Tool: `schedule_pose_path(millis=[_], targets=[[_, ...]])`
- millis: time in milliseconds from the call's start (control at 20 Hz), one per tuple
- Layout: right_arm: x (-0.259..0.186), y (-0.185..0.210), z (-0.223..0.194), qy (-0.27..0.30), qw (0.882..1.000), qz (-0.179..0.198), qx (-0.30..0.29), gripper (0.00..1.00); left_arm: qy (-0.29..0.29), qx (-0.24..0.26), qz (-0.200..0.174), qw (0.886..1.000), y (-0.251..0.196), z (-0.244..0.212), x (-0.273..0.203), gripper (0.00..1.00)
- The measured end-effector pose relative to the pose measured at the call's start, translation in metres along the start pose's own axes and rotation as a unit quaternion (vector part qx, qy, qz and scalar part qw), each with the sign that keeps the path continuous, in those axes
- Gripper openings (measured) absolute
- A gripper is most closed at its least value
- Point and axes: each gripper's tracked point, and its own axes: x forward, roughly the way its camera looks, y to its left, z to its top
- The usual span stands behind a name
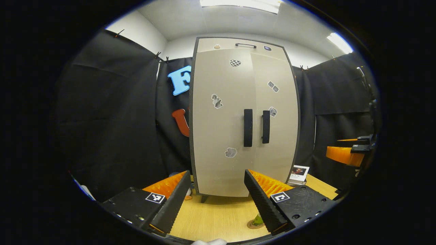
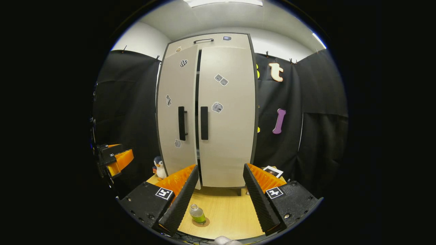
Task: Grasp the bottle in the cabinet with the left hand and place it on the coaster, then close the right door with the right hand and the left door with the left hand.
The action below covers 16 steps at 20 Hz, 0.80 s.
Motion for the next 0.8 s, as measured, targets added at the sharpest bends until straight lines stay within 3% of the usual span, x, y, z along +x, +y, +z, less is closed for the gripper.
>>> schedule_pose_path(millis=[800], targets=[[0.017,-0.008,-0.001,0.000,1.000,-0.015,0.007,0.82,0.003,0.002,-0.001,1.000,0.005,-0.004,0.019,0.96]])
